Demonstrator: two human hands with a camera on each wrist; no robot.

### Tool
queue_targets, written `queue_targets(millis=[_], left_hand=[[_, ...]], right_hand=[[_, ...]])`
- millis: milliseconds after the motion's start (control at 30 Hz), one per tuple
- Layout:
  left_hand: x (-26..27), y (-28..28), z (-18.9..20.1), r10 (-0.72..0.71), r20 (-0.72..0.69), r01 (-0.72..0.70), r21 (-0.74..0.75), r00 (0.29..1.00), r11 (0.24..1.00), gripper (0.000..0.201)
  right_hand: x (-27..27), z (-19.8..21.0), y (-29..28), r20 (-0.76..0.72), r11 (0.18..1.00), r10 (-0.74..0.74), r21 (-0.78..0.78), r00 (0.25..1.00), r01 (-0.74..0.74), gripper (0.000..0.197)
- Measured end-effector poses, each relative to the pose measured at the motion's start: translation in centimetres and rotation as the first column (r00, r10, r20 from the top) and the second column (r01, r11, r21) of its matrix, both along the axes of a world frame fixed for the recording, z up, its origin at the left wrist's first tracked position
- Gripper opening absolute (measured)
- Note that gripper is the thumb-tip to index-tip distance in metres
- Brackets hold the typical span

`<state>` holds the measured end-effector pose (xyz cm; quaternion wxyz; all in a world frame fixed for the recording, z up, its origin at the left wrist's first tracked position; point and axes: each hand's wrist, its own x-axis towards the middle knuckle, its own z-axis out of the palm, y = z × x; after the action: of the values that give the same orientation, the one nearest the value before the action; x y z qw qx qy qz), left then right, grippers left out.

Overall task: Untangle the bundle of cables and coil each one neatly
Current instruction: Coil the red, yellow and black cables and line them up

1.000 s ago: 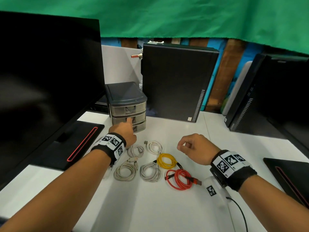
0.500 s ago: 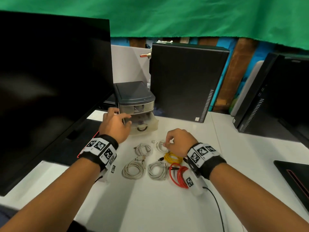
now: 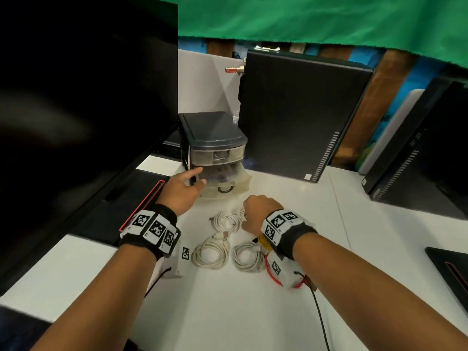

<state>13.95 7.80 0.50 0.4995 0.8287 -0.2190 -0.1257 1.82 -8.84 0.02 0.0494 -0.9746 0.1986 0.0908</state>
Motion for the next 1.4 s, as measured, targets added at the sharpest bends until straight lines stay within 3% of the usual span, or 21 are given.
queue_targets(millis=[67,167,300,433,600,733,900,967,1100,1200,1400], left_hand=[[-0.1,0.1,0.1,-0.002,-0.012,0.002,-0.003,1.000,1.000,0.043],[-0.2,0.2,0.3,-0.002,-0.020,0.002,-0.027,1.000,1.000,0.043],[-0.4,0.2,0.3,0.003,-0.040,-0.004,-0.040,0.999,0.999,0.044],[-0.5,0.2,0.2,-0.004,-0.030,0.003,-0.038,1.000,0.999,0.044],[-0.1,0.5,0.4,0.000,-0.066,-0.005,-0.077,0.998,0.997,0.046],[0.1,0.7,0.6,-0.039,-0.106,0.032,-0.073,0.994,0.997,0.055],[-0.1,0.7,0.8,-0.035,-0.108,0.030,-0.044,0.993,0.999,0.053],[-0.1,0.8,0.9,-0.042,-0.110,0.038,-0.040,0.993,0.998,0.053],[-0.1,0.8,1.0,-0.050,-0.105,0.046,-0.039,0.993,0.998,0.054],[-0.1,0.9,1.2,-0.055,-0.125,0.052,-0.032,0.991,0.998,0.056],[-0.2,1.0,1.4,-0.056,-0.101,0.054,-0.020,0.993,0.998,0.055]], right_hand=[[0.0,1.2,-0.5,0.042,0.996,-0.052,0.072,0.998,0.049,0.030],[-0.5,3.9,-1.5,0.065,0.985,-0.088,0.156,0.994,0.077,0.020],[-1.0,7.9,-1.9,0.059,0.972,-0.048,0.232,0.997,0.033,0.017],[1.9,10.2,-0.4,0.190,0.964,-0.032,0.267,0.981,-0.021,0.020],[7.3,8.5,1.8,0.091,0.984,0.018,0.173,0.996,-0.034,0.022],[8.2,7.0,2.0,0.085,0.992,0.048,0.112,0.995,-0.057,0.029],[6.1,6.6,2.0,0.278,0.996,0.076,0.023,0.957,-0.086,0.026],[6.0,6.2,2.5,0.305,0.989,0.114,0.057,0.945,-0.138,0.029],[6.7,5.3,2.9,0.205,0.954,0.176,0.207,0.963,-0.218,0.047],[6.4,5.4,2.2,0.224,0.949,0.165,0.231,0.960,-0.217,0.040],[3.4,6.0,2.1,0.482,0.954,0.104,0.197,0.870,-0.224,0.019]])
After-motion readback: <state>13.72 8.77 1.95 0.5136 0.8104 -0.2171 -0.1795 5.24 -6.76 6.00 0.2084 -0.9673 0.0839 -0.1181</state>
